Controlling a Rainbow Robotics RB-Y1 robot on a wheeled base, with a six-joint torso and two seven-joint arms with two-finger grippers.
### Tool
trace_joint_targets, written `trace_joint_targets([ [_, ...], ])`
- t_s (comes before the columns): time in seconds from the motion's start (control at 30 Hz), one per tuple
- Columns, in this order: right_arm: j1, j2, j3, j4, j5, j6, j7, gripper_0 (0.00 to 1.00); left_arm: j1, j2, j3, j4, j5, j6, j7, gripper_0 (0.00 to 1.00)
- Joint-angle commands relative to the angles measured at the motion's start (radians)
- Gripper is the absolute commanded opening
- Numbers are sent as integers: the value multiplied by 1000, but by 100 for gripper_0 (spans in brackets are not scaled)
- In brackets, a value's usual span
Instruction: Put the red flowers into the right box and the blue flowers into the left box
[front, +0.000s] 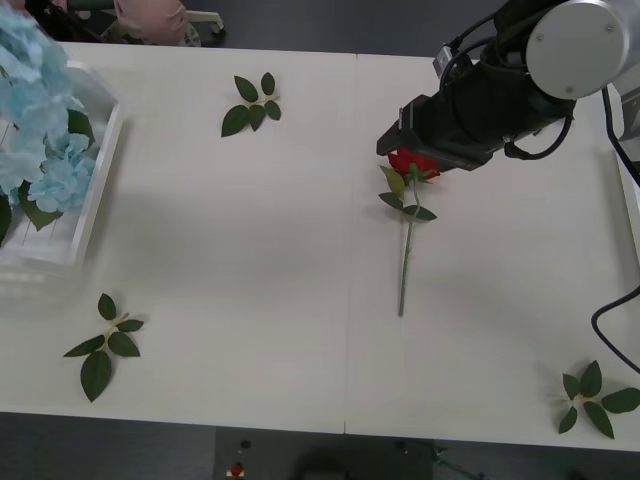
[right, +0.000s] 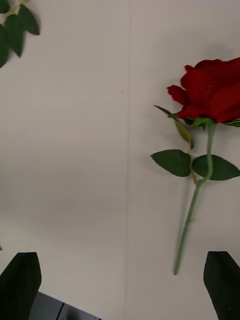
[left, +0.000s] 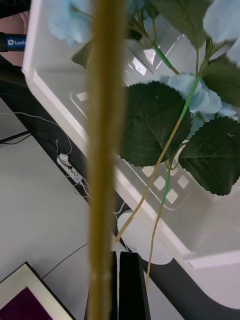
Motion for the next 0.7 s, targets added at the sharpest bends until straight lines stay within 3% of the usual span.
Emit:
trace_joint_targets([
  [0.03, -84, 21, 105, 93, 104, -1, -84, 96, 61, -40, -85, 170, 18, -205, 40, 0],
  [0.17, -90, 73, 169, 206, 274, -38, -86, 95, 111, -40, -122, 232, 55, -285, 80, 3],
  [0.23, -93, 89, 202, 264, 316, -78, -89, 96, 115, -40, -120, 242, 55, -296, 83, 48],
  [0.27, -95, 96, 217, 303, 331, -110, -89, 96, 117, -37, -117, 255, 55, -311, 83, 77],
  [0.33, -95, 116, 231, 363, 360, -156, -86, 95, 123, -31, -106, 279, 55, -343, 83, 100],
  [0.53, -96, 167, 234, 478, 409, -218, -67, 95, 147, -32, -93, 315, 129, -435, 81, 100],
  [0.7, -96, 191, 277, 538, 445, -262, -64, 96, 140, -32, -16, 213, 290, -437, 80, 100],
])
